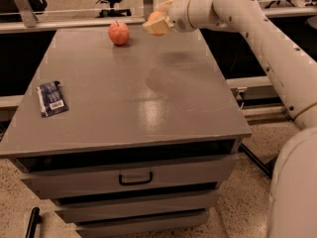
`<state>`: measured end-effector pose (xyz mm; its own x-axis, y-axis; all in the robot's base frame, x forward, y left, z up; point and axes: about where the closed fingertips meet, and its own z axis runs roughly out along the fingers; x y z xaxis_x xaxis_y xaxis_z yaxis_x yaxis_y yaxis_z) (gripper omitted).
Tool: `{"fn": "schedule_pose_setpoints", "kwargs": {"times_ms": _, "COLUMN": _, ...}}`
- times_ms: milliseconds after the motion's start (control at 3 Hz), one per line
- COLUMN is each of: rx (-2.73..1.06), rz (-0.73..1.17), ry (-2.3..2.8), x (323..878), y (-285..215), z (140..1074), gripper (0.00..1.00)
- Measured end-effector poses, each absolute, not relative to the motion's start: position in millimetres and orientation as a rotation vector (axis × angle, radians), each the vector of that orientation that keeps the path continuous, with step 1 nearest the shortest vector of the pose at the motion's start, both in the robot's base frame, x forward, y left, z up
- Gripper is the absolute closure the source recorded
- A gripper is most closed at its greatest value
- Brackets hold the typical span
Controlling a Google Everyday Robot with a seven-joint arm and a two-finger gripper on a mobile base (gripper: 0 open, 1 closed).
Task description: Move orange near apple
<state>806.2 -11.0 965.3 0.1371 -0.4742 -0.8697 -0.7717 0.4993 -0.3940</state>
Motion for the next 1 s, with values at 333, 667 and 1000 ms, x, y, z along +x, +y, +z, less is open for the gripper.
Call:
{"fn": "schedule_pose_setpoints", "kwargs": {"times_ms": 333, "rx": -1.131, "rz": 0.3, "ry": 1.507, "x": 806.3, "y": -11.1, "z": 965.0, "gripper": 1.0}}
{"fn": "schedule_pose_setpoints", "kwargs": {"times_ms": 667, "rx": -1.103, "rz": 0.355, "ry": 1.498, "x": 822.7, "y": 10.3, "z": 948.7, "gripper": 1.0}}
{"fn": "schedule_pose_setpoints", "kwargs": {"times_ms": 1000, "rx": -1.035, "rz": 0.375, "ry": 1.525, "x": 847.3, "y": 30.5, "z": 936.0, "gripper": 1.0}}
